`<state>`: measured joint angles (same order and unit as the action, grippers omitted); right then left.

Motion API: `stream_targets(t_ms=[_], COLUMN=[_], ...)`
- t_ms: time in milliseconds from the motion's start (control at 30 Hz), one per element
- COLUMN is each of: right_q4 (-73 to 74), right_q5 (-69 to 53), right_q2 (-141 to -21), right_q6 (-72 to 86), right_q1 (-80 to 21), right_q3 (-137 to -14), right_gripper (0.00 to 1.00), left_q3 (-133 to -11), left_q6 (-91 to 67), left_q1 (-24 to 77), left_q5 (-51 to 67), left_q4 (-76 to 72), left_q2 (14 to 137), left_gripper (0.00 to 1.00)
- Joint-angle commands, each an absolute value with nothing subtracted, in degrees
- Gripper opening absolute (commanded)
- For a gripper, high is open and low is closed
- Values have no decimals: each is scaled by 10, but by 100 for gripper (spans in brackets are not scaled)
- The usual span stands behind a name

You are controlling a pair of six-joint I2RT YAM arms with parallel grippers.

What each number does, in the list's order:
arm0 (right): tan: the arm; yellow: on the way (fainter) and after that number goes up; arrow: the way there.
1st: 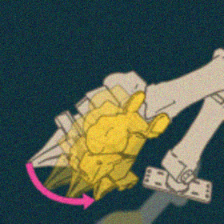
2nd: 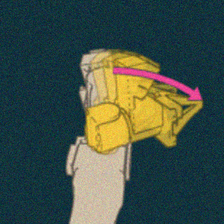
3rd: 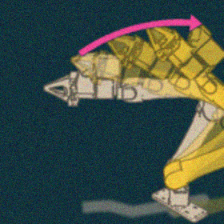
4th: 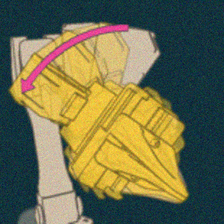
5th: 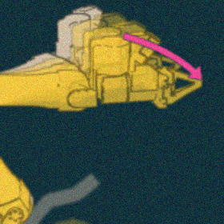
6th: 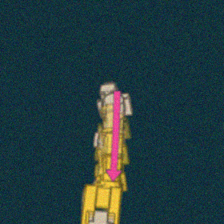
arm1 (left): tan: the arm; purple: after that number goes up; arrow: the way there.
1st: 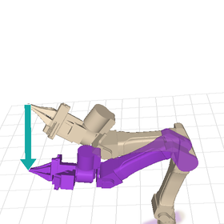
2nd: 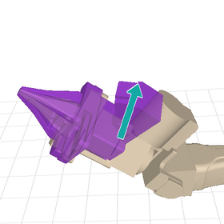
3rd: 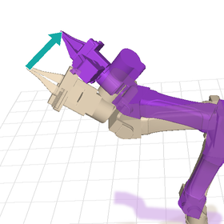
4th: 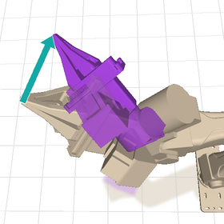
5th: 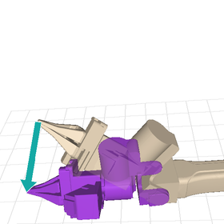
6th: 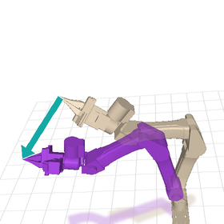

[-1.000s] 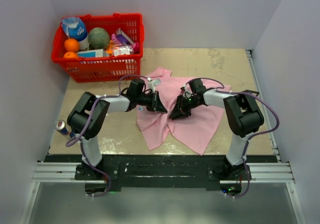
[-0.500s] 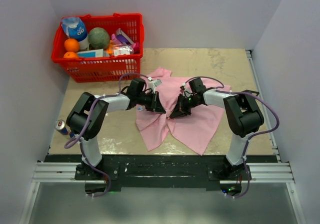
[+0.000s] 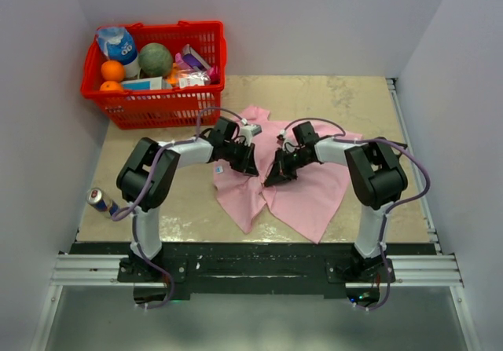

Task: Remove the brooch from the garment
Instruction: Remove the brooch from the clothes.

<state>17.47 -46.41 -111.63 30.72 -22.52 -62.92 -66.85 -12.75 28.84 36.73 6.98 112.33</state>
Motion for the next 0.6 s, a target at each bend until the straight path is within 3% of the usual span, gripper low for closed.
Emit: stream_targets(t_ms=[0, 100, 167, 233, 267, 333, 433, 533, 567], right_q4=[196, 198, 196, 199, 202, 208, 198, 188, 185], right_q5=[-505, -522, -526, -533, -533, -535, -548, -563, -579], right_q2=[-1112, -1114, -1120, -1129, -1134, -1146, -1162, -1177, -1181], right_q6=[271, 251, 245, 232, 226, 210, 213, 214, 215], right_q1=[-236, -236, -234, -234, -233, -231, -222, -211, -207], right_q3=[-645, -642, -641, -644, -647, -655, -656, -658, -659], right_gripper=[0, 0, 0, 0, 0, 0, 0, 0, 0], left_q3=[-688, -683, -675, -670, -669, -676, -693, -700, -697], left_q6=[-100, -103, -107, -108, -108, -110, -136, -178, -191], left_q1=[287, 287, 287, 286, 286, 285, 286, 289, 290], left_q5=[342, 349, 353, 366, 365, 388, 427, 471, 493], left_q4=[81, 87, 86, 86, 89, 88, 70, 41, 13], left_q2=[1140, 1137, 1115, 1085, 1073, 1043, 1031, 1054, 1063], left_gripper=[0, 3, 22, 32, 48, 52, 47, 32, 20])
